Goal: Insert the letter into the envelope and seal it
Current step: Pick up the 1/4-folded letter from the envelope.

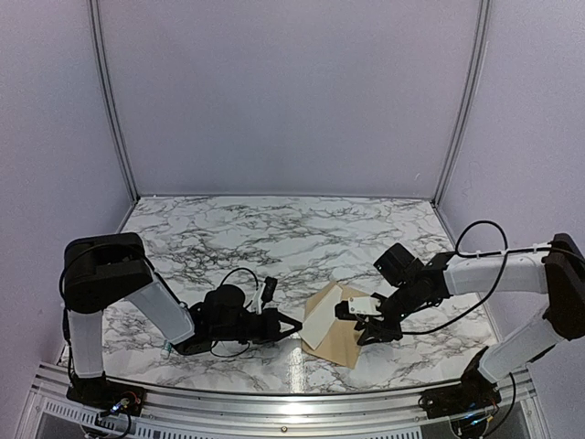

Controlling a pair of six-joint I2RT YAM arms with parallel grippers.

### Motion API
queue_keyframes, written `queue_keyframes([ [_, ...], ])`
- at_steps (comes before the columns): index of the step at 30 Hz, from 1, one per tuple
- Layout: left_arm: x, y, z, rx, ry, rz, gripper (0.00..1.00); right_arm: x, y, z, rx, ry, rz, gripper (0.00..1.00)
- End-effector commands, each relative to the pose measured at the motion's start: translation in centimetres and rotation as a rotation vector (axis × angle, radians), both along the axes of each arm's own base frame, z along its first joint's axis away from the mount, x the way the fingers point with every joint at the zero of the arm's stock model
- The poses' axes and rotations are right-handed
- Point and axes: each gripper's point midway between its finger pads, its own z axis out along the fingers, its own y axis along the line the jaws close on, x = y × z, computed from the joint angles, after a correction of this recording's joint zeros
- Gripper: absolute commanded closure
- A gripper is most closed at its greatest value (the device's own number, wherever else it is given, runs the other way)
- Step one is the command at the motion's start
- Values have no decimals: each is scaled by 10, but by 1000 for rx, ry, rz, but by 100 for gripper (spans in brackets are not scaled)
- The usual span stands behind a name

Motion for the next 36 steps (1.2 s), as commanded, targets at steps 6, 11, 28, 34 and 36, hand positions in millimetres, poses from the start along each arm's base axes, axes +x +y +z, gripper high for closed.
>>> queue_keyframes([
  [6,13,-3,15,-94,-22,77,100,10,4,-8,-26,-33,-18,63],
  [11,17,-2,7,-72,-19,104,100,9,2,-23,-65,2,-15,66],
  [28,38,0,-13,111,-97,163,100,3,0,-30,-78,28,0,72],
  [34,37,12,-12,158,-122,159,100,7,0,-29,-81,14,-14,72],
  [36,35,11,-11,158,-125,144,100,8,0,-27,-78,10,-18,71],
])
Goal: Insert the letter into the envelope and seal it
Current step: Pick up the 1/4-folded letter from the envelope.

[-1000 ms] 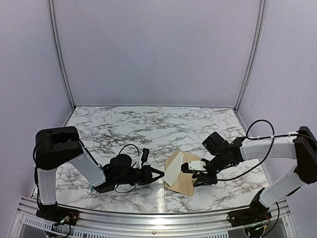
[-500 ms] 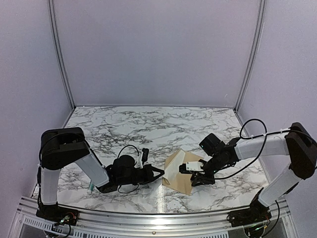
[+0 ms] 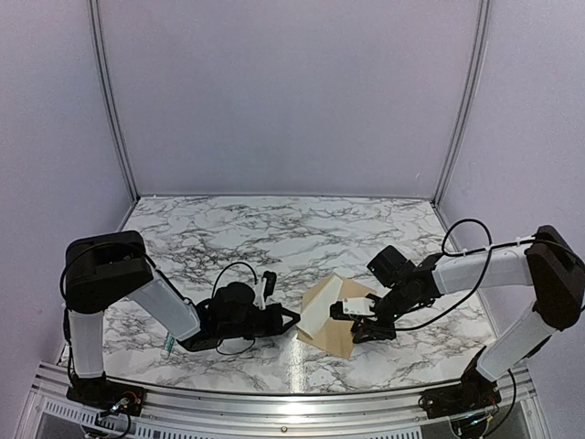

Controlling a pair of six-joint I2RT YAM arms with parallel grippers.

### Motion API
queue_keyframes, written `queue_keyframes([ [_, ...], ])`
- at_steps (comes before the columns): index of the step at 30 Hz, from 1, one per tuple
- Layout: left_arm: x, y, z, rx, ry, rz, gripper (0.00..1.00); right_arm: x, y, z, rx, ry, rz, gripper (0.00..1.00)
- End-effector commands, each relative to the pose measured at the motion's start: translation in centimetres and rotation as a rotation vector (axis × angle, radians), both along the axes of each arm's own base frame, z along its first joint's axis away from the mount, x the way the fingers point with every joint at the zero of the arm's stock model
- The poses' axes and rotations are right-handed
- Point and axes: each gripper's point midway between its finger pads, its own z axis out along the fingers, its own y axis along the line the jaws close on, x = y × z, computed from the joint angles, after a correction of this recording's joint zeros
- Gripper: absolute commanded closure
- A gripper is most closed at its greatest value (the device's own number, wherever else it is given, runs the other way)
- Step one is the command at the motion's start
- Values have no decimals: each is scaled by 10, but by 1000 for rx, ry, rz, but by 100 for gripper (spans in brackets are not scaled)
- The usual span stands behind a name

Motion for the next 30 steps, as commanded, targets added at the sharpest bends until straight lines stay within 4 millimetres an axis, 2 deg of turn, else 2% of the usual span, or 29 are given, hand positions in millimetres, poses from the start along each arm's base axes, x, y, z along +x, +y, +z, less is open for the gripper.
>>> queue_keyframes([
  [1,0,8,-1,57,-26,-11,100,-2,-6,-8,-42,18,-12,70],
  [4,-3,5,-4,66,-27,-34,100,-1,-5,-6,-40,10,-15,68],
  [7,0,11,-5,104,-51,-23,100,1,-6,-6,-42,0,-22,63],
  [10,0,12,1,117,-69,-31,98,1,-6,-5,-39,-4,-25,61],
  [13,-8,-2,5,88,-46,-104,88,2,-6,-5,-38,-7,-25,60],
  [15,-15,-13,5,66,-14,-160,85,2,-5,-5,-38,-4,-24,59],
  [18,-21,-25,3,51,30,-211,88,2,-5,-4,-37,-5,-25,59],
  [21,-21,-26,-1,71,49,-211,98,2,-5,-4,-35,-7,-25,59],
  [26,-16,-19,-1,119,30,-185,100,0,-6,-6,-43,0,-24,59],
  [30,-8,-5,-4,160,15,-111,100,-1,-7,-7,-45,9,-24,60],
])
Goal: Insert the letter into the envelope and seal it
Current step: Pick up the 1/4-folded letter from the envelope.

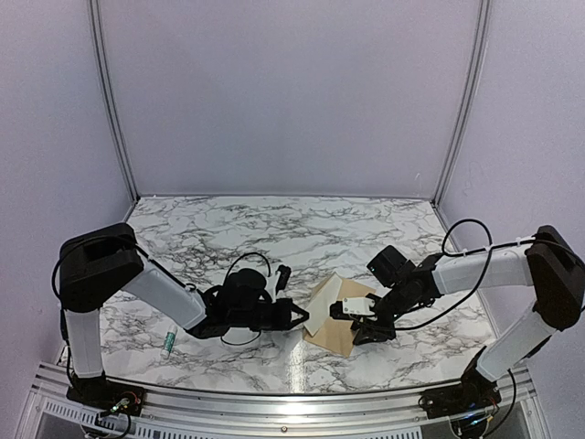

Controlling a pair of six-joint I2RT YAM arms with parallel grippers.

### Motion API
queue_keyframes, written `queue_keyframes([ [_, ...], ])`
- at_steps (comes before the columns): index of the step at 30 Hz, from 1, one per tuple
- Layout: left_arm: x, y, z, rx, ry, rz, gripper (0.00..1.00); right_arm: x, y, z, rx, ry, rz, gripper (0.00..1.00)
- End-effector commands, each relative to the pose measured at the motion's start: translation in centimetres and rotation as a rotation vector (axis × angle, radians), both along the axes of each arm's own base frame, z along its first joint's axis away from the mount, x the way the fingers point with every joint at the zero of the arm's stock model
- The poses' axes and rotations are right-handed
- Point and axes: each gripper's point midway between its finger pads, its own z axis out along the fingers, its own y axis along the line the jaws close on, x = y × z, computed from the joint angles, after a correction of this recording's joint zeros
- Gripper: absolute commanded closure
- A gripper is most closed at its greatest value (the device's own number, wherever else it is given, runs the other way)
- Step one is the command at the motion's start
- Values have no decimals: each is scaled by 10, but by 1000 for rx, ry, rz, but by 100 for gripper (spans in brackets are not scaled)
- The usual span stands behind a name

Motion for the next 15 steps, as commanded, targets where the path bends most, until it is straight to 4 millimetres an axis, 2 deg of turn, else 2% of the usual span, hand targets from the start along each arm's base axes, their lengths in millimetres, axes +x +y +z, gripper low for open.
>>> queue_keyframes([
  [1,0,19,-15,97,10,56,100,-2,-6,-6,-40,14,-14,60],
  [5,0,16,-10,87,1,48,91,-2,-6,-6,-39,15,-14,60],
  [11,3,17,-2,73,-10,37,88,-3,-5,-5,-38,19,-14,60],
  [15,3,19,3,63,-4,27,79,-4,-6,-6,-38,24,-11,59],
])
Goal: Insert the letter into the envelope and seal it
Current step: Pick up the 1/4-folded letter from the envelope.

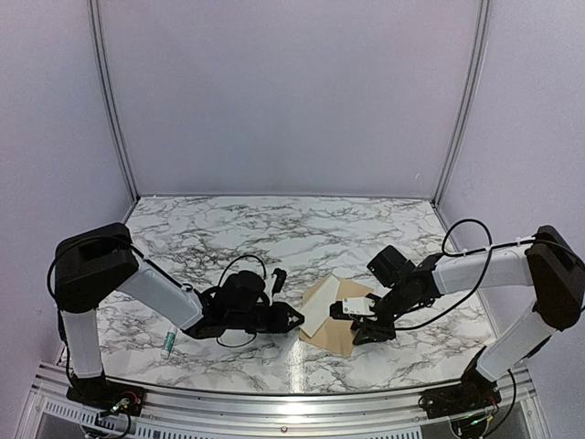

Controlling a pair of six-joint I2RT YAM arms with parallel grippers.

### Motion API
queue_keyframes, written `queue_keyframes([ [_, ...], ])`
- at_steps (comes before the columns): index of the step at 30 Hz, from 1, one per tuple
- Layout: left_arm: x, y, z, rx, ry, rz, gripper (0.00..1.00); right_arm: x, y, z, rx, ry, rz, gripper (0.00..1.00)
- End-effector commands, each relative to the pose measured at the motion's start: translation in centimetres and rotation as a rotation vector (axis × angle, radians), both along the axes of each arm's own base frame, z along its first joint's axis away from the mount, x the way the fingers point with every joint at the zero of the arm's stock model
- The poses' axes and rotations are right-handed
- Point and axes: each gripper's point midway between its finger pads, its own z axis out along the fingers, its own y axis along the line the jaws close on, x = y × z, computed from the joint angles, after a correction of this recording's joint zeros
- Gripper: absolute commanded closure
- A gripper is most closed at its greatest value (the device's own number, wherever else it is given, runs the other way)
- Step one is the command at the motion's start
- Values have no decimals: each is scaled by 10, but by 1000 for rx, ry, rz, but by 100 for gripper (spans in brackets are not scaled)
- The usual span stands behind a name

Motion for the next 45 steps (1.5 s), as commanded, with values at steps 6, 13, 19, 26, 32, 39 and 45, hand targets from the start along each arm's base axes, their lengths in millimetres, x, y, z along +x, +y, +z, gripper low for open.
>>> queue_keyframes([
  [6,-3,0,17,-28,25,-44,80,-4,-5,-6,-39,25,-11,59],
  [13,1,5,15,3,53,-29,94,-4,-5,-6,-40,25,-13,60],
  [19,2,4,17,15,40,-41,100,-5,-5,-6,-36,35,-7,60],
  [26,10,1,25,-6,3,13,100,-8,-4,-7,-34,53,0,60],
  [32,8,-6,22,-20,-21,6,100,-8,-3,-5,-31,53,-4,59],
  [39,0,-14,18,-38,-7,-6,100,0,-2,20,16,-36,-17,52],
  [45,-3,-13,13,-21,-18,4,100,2,-11,21,-3,-101,-15,56],
])
